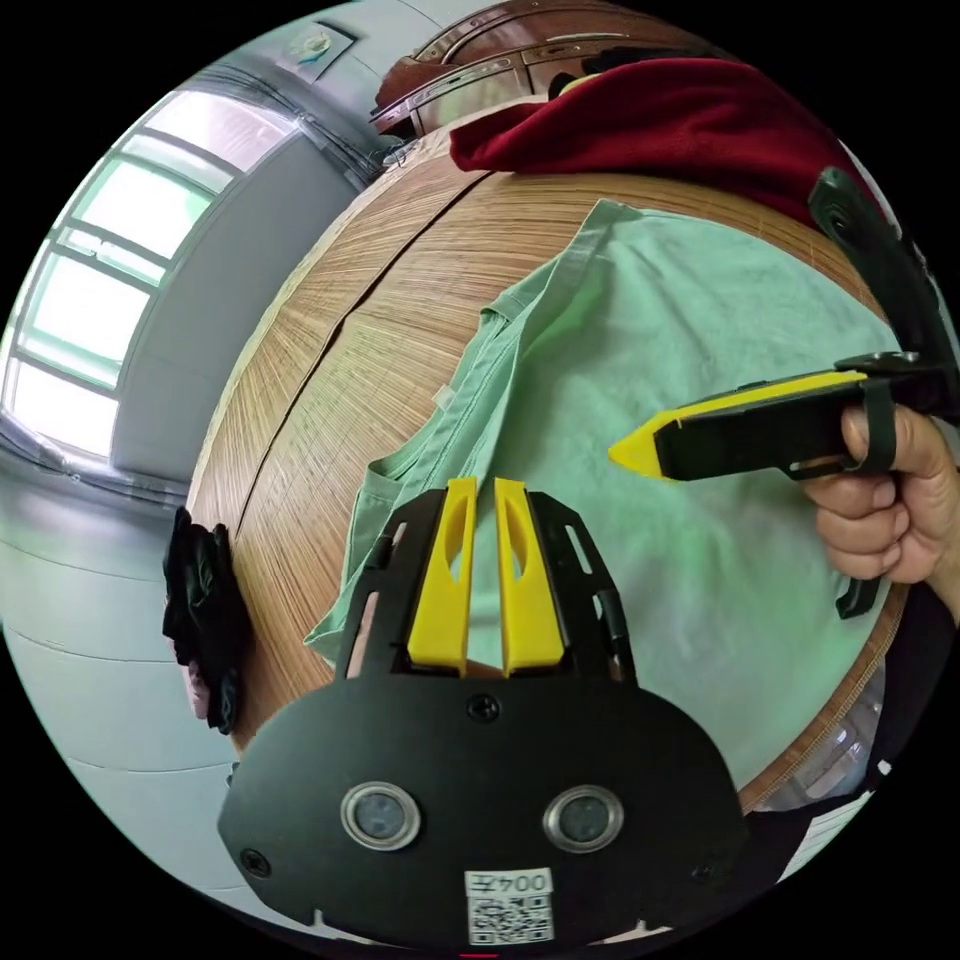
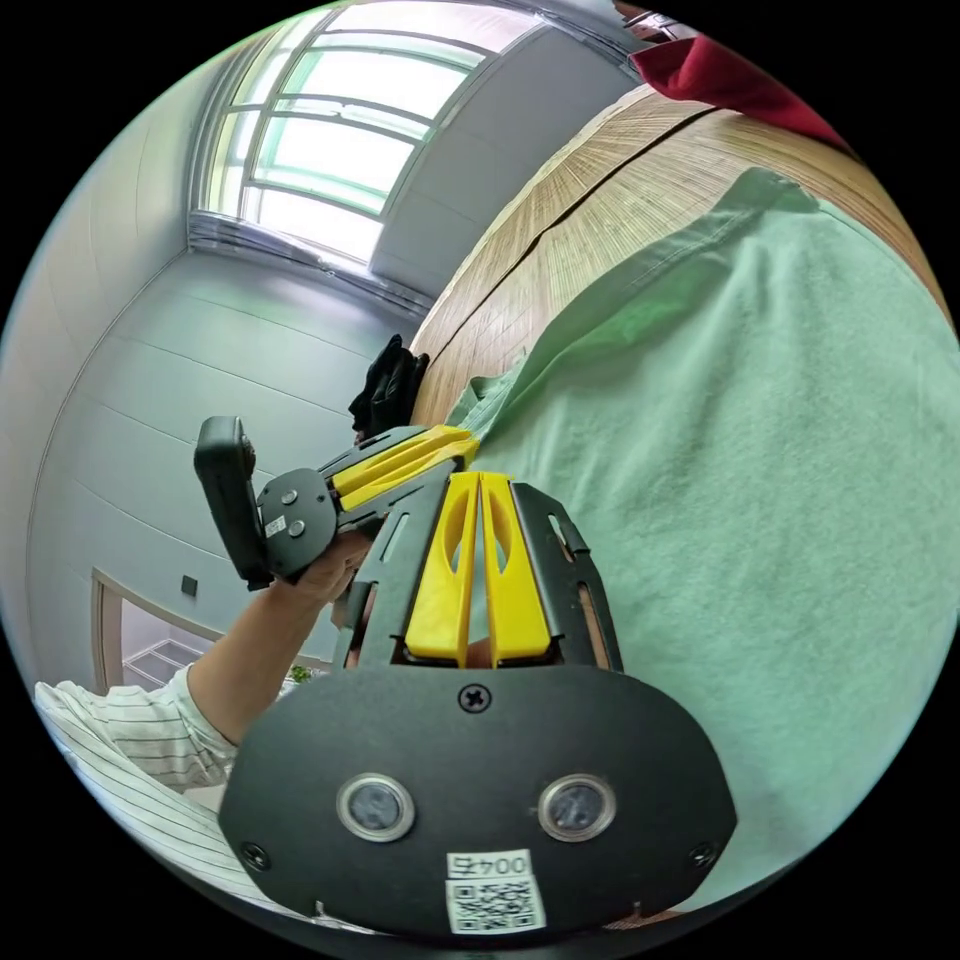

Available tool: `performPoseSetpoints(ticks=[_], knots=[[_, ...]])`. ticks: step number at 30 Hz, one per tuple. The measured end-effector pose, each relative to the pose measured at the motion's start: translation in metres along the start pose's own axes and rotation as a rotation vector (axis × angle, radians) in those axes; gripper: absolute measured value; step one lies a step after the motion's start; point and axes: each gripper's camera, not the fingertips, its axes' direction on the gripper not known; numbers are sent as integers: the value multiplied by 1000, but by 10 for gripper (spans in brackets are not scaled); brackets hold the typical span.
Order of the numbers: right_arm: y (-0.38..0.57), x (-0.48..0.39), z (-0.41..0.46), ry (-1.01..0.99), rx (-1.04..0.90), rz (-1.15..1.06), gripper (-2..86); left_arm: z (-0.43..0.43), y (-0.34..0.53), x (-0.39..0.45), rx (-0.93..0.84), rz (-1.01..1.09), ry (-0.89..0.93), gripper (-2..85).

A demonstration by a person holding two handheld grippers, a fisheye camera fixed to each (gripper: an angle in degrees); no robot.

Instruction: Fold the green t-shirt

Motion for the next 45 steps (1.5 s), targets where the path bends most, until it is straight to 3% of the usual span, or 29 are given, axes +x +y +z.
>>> performPoseSetpoints(ticks=[7, 16, 26, 31, 35, 39, 45], knots=[[3, 16, -10, -57, -10, -1, -7, 5, -15, -1, 5, -14, 26, 60], [6, 39, -21, -68, -1, 8, -7, 18, -36, -16, -39, -43, 5, 24], [6, 65, -24, -71, -9, 17, -8, 45, -76, -104, -153, -124, -79, 3], [5, 82, -27, -94, -4, 44, -7, 7, 0, -168, 37, -417, 154, 2], [5, 91, -29, -99, -1, 51, -8, 7, 122, -190, 127, -684, 324, 1], [5, 99, -27, -98, -2, 51, -8, 29, 187, -193, 76, -765, 304, 1], [5, 111, -17, -80, -21, 52, -8, 83, 170, -224, -123, -735, 263, 1]])
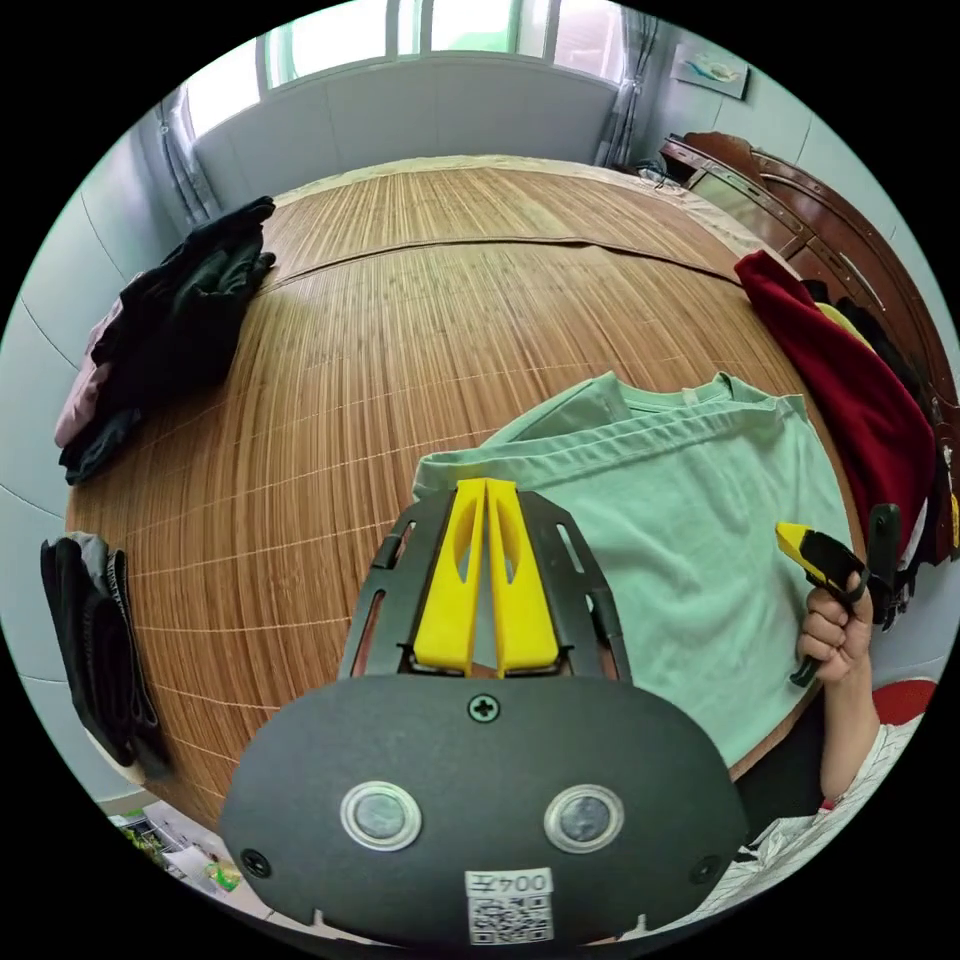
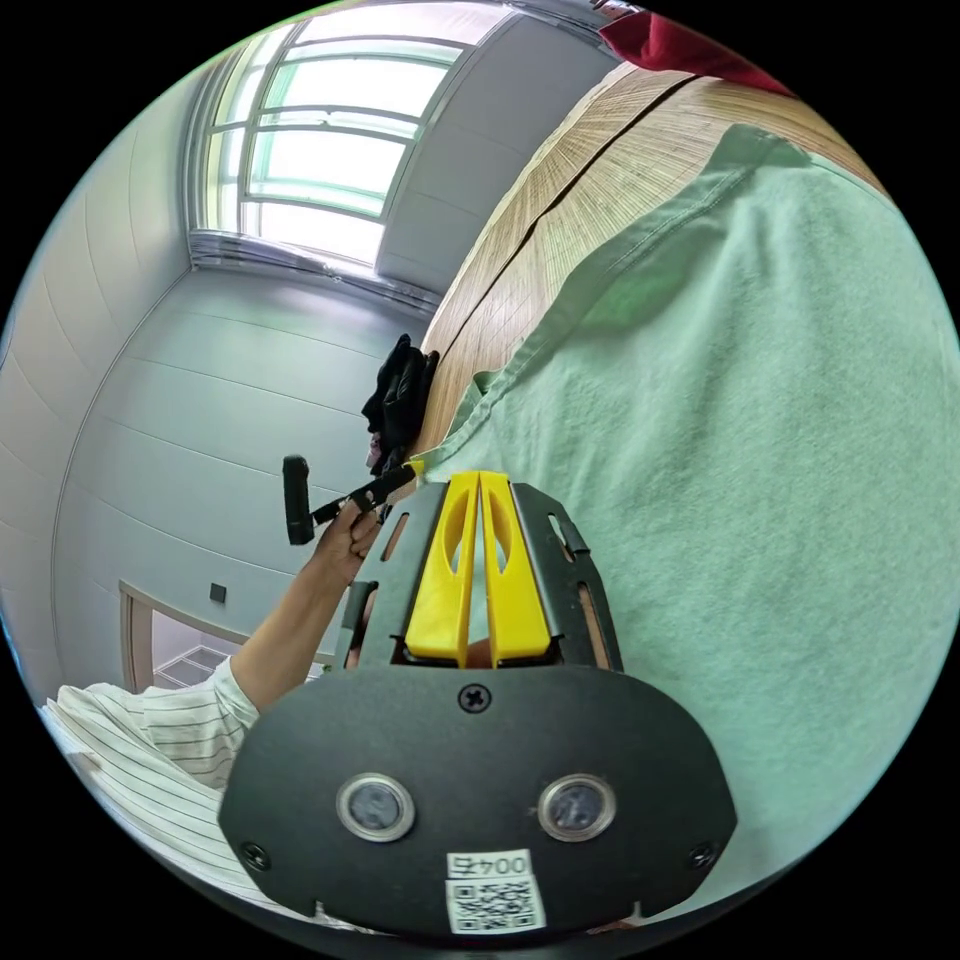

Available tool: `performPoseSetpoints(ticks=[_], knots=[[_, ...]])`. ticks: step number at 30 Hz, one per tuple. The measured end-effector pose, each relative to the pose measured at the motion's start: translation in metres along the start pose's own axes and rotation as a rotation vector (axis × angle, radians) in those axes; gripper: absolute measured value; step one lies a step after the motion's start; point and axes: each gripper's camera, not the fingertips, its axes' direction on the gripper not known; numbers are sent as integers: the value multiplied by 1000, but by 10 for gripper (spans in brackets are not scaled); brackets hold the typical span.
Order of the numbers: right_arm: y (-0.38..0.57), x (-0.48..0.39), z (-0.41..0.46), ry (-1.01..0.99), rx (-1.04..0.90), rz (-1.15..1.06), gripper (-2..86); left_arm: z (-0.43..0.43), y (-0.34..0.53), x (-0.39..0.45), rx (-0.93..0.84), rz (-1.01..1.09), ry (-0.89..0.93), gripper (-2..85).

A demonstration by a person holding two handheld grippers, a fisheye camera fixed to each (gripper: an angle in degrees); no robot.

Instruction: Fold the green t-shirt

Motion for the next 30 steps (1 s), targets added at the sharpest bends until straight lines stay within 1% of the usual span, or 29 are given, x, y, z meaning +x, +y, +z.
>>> performPoseSetpoints(ticks=[1, 5, 8, 10, 11, 14, 15, 17, 18, 20, 24, 29, 30], knots=[[-1, 3, 1, 4, 0, 1, -8, 6, -4, -3, -25, -8, -9, 1], [-3, 12, 3, 5, 7, 5, -8, 6, -12, -29, -7, -105, 64, 1], [-4, 18, 6, 4, 3, 6, -7, -17, 12, -41, 86, -135, 131, 2], [-4, 22, 7, 0, 5, 9, -7, -23, 35, -49, 115, -167, 172, 2], [-5, 25, 9, -3, 5, 13, -7, -22, 51, -52, 120, -180, 171, 2], [-5, 30, 13, -6, 3, 16, -8, -1, 80, -69, 71, -205, 37, 3], [-5, 31, 14, -6, 2, 16, -8, -1, 90, -80, 125, -225, 77, 3], [-4, 34, 17, -5, 0, 10, -8, -10, 101, -95, 167, -315, 93, 2], [-4, 35, 18, -3, 0, 10, -8, -23, 107, -96, 206, -307, 90, 2], [-5, 40, 21, -3, 7, 13, -8, -37, 120, -93, 222, -268, 116, 2], [-6, 46, 34, -23, -4, 20, -8, -46, 171, -83, 143, -219, 150, 2], [-2, 43, 60, -30, -58, -23, -7, -28, 224, -85, 104, -201, 55, 3], [-1, 42, 63, -23, -62, -28, -6, -28, 233, -92, 154, -225, 77, 3]])
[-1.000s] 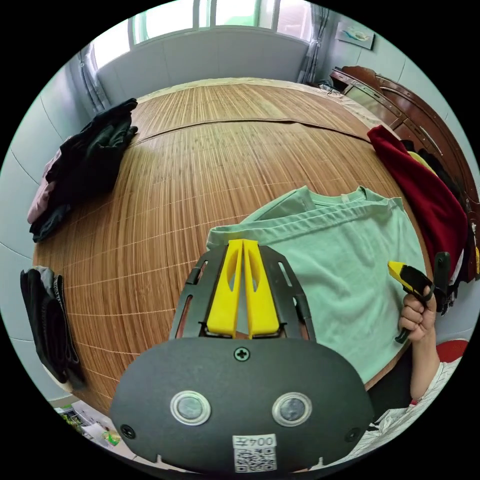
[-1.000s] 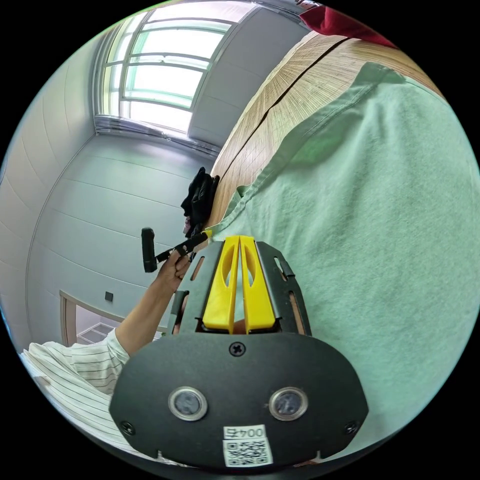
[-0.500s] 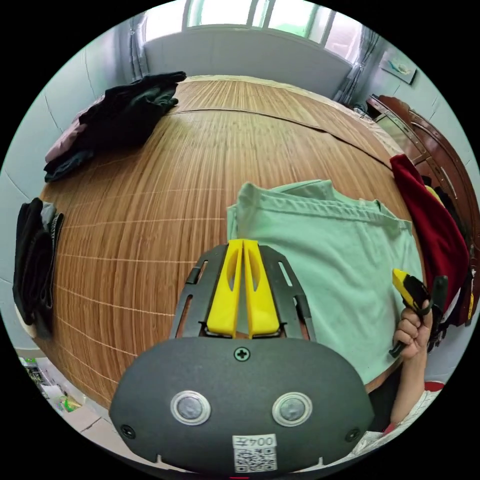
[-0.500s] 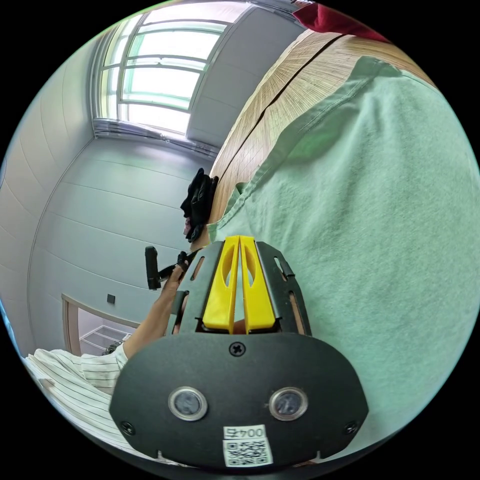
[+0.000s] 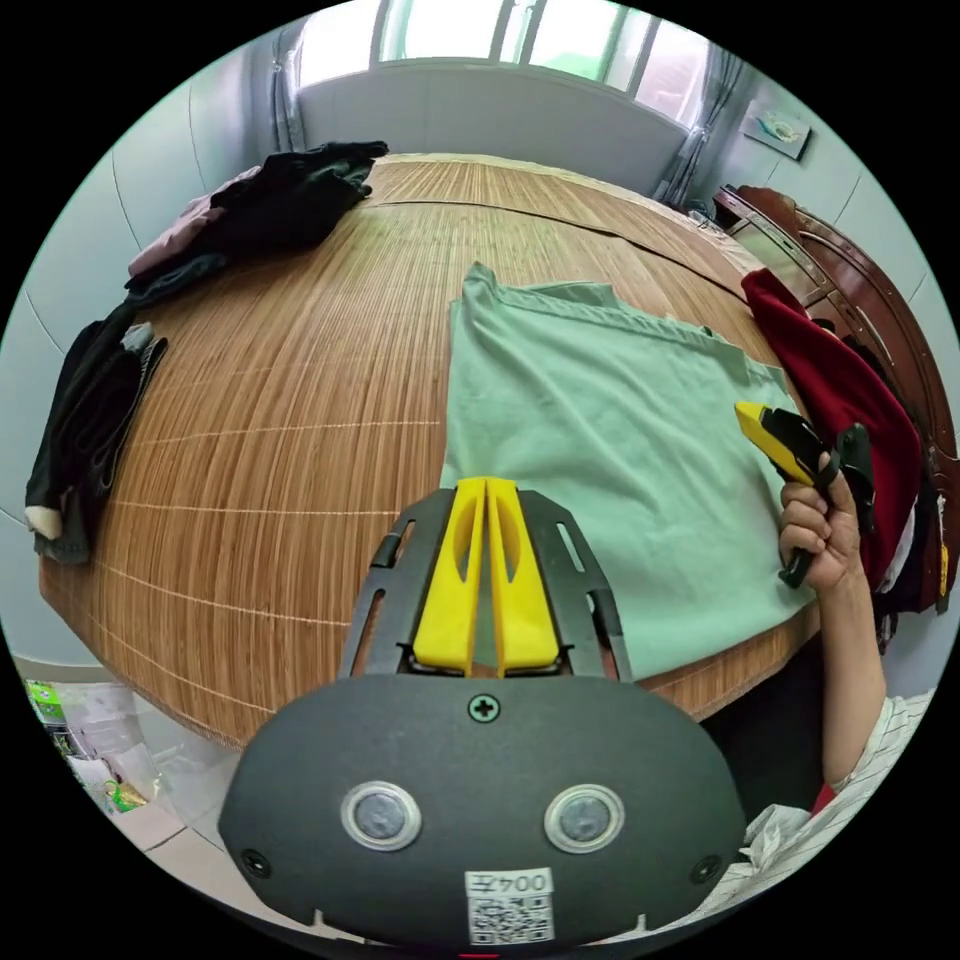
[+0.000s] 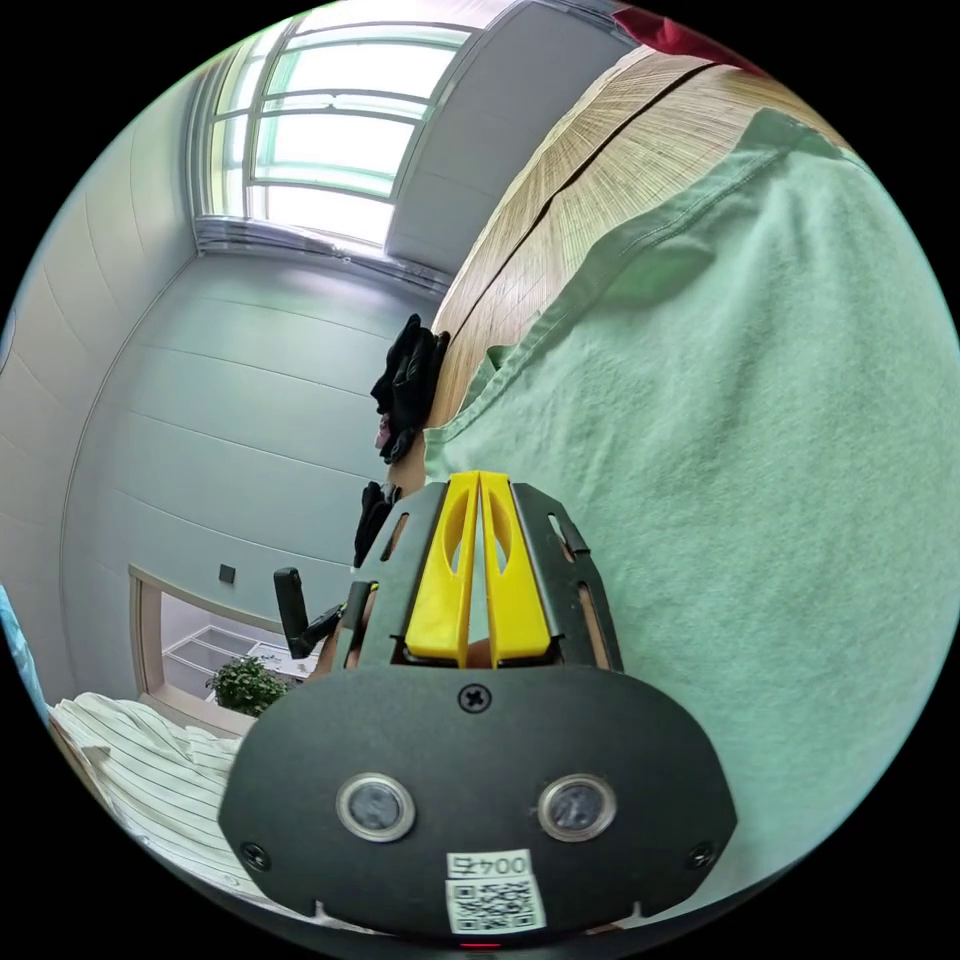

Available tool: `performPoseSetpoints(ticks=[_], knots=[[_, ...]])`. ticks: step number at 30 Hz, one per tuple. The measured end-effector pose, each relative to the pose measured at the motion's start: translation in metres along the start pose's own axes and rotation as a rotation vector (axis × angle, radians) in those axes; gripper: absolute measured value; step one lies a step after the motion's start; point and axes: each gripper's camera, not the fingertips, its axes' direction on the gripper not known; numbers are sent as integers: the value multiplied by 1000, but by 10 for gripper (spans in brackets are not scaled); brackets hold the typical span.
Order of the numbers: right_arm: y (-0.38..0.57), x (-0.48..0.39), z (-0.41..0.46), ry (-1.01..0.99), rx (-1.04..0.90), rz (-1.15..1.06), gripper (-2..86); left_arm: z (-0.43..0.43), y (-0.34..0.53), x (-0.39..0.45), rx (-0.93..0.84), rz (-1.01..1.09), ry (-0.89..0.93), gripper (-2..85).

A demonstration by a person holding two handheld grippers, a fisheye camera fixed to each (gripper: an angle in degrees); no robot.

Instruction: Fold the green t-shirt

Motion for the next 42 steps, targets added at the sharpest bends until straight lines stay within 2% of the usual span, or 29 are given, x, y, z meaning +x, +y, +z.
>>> performPoseSetpoints(ticks=[3, 7, 15, 19, 21, 24, 27, 32, 36, 42], knots=[[3, -1, 13, 15, -5, -17, -3, -12, -3, -12, -7, -90, 39, 3], [9, -6, 37, 42, -18, -69, 16, -26, -11, -22, 96, -114, 152, 3], [29, -21, 94, 99, -75, -169, 40, 23, -12, -128, 108, -391, 444, 3], [42, -41, 126, 181, -61, -213, 44, 32, -8, -146, 70, -365, 530, 2], [41, -64, 154, 253, -83, -296, 46, 21, -23, -143, 75, -232, 624, 2], [19, -119, 228, 368, -188, -484, 52, 23, -36, -129, 2, -67, 563, 2], [-4, -169, 317, 496, -285, -695, 63, 44, -37, -121, -111, -24, 507, 2], [-18, -194, 458, 649, -508, -969, 74, 53, -39, -128, -130, -2, 508, 5], [-16, -191, 511, 666, -629, -1047, 77, 62, -38, -142, -136, -42, 579, 7], [-9, -177, 553, 687, -697, -1055, 77, 66, -38, -138, -121, -42, 550, 7]])
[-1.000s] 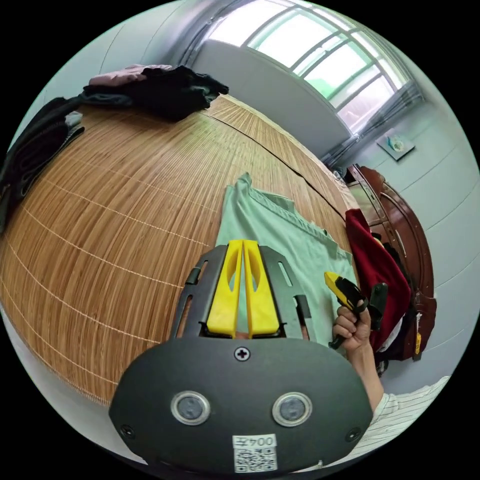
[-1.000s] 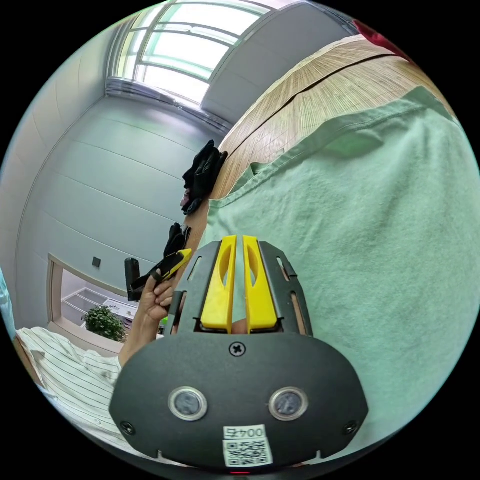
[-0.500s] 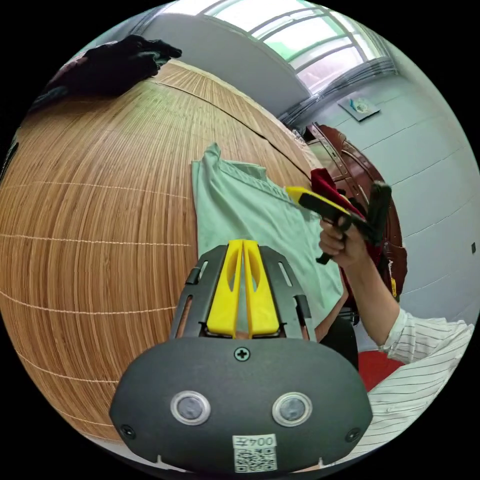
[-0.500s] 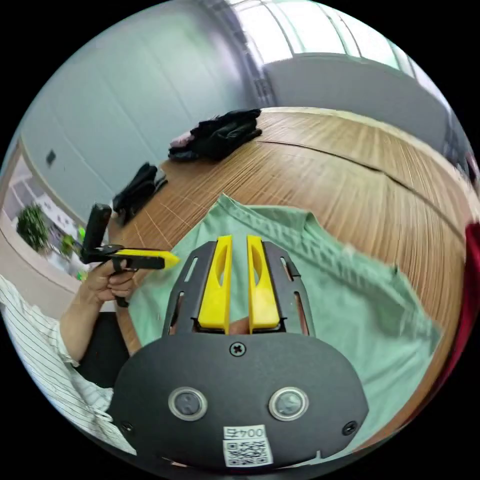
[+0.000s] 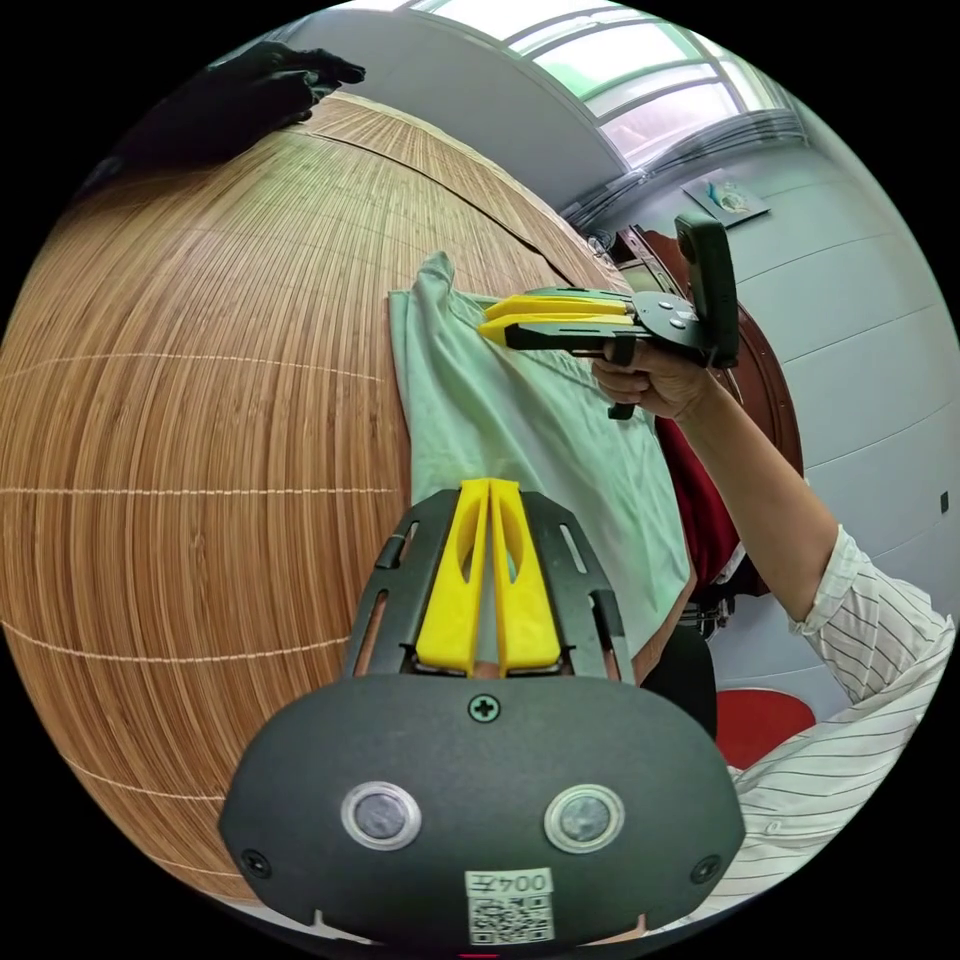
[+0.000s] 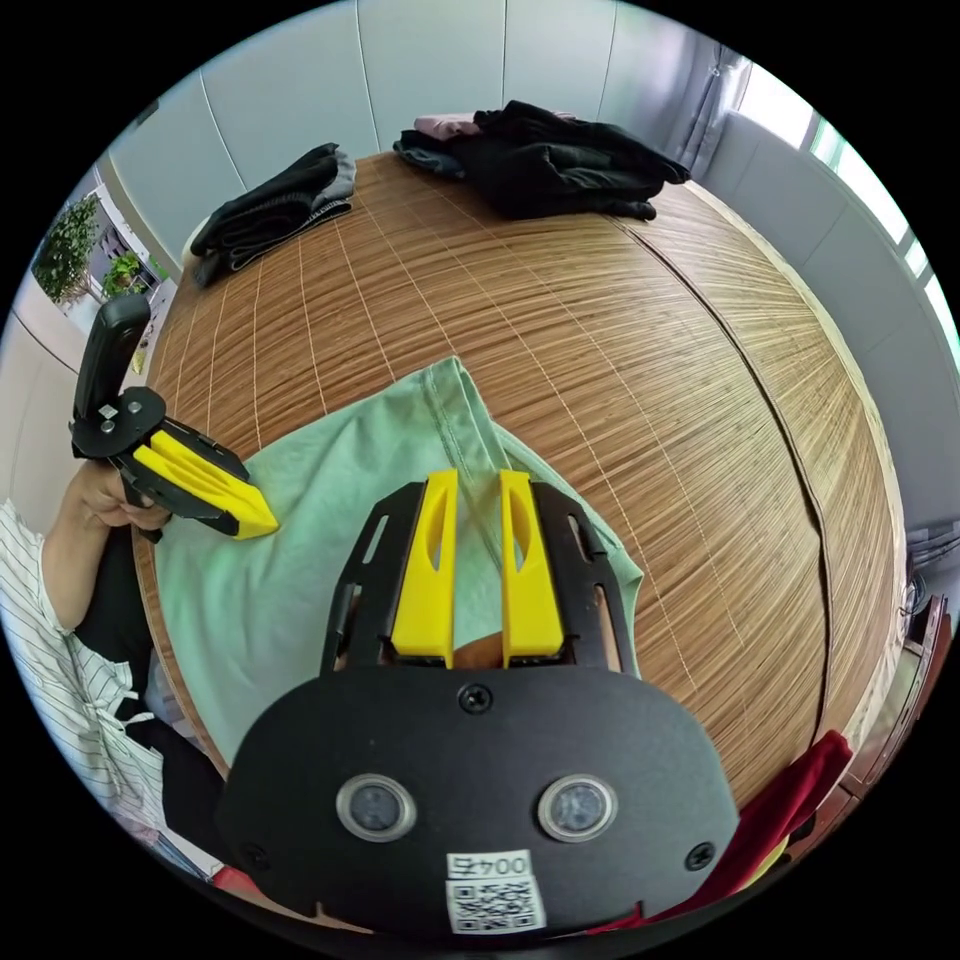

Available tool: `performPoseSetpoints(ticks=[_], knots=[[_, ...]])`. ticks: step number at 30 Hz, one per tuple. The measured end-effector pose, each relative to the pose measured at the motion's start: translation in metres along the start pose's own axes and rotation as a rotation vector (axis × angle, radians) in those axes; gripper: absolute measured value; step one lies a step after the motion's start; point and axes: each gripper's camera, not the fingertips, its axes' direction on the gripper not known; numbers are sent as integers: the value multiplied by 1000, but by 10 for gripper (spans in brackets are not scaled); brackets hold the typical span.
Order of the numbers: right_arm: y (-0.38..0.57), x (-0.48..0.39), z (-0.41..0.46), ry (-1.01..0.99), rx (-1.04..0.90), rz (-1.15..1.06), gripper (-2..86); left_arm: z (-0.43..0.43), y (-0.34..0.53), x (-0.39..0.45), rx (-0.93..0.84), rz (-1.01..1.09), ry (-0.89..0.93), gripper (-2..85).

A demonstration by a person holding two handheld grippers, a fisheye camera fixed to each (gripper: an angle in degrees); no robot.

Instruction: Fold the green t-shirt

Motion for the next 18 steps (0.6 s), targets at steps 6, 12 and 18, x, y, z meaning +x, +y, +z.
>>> performPoseSetpoints(ticks=[6, 12, 18], knots=[[-15, -14, 19, 12, -7, -26, 56, -1, 2, -3, -1, 1, 7, 5], [-19, -24, 27, 36, 11, -40, 33, -7, 6, -6, -19, 6, -2, 2], [-12, 10, 40, 63, 25, 160, 7, -7, 7, -3, -39, 33, -47, 1]])
